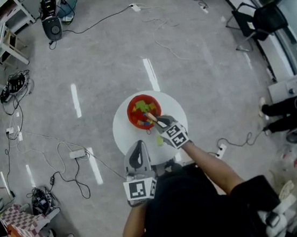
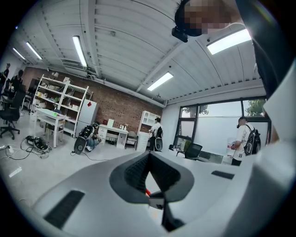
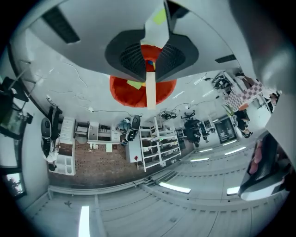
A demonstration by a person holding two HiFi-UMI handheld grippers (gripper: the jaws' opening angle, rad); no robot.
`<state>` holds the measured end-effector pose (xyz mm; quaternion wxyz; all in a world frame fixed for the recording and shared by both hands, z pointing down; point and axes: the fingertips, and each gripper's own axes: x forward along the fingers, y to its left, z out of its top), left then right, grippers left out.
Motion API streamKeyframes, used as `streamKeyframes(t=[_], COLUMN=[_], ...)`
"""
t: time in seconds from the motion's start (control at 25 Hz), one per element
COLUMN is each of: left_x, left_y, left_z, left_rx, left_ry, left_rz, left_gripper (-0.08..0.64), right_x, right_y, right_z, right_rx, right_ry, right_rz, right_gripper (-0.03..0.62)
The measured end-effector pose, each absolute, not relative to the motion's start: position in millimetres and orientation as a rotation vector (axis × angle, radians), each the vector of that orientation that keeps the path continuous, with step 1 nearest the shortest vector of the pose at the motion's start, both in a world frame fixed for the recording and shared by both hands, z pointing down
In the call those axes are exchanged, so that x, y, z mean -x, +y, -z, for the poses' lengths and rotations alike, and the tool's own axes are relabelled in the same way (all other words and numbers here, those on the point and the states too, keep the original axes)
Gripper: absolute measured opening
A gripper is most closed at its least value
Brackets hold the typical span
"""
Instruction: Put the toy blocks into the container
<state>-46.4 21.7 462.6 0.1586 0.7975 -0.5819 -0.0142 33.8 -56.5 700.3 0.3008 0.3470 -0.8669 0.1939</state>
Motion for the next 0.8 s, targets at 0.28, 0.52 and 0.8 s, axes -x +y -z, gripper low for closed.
streamKeyframes(t=[0.28, 0.52, 0.8], left_x=[49.1, 52.4, 52.3], left_y=[23.4, 24.3, 24.8], left_z=[-473.1, -473.9, -470.3], left_rx=[-2.278, -2.273, -2.27], left_ry=[-1.662, -1.653, -1.653], left_rz=[0.018, 0.016, 0.029], left_gripper=[-0.002, -0.002, -0.002], right_x=[-35.5, -33.1, -46.0], right_y=[-65.5, -61.8, -56.7], right_z=[-737.2, -735.7, -705.6], right_rx=[-0.925, -0.934, -1.016], right_ry=[-2.174, -2.176, -2.273], right_rz=[-0.551, -0.566, -0.513], right_gripper=[0.059, 0.06, 0.059])
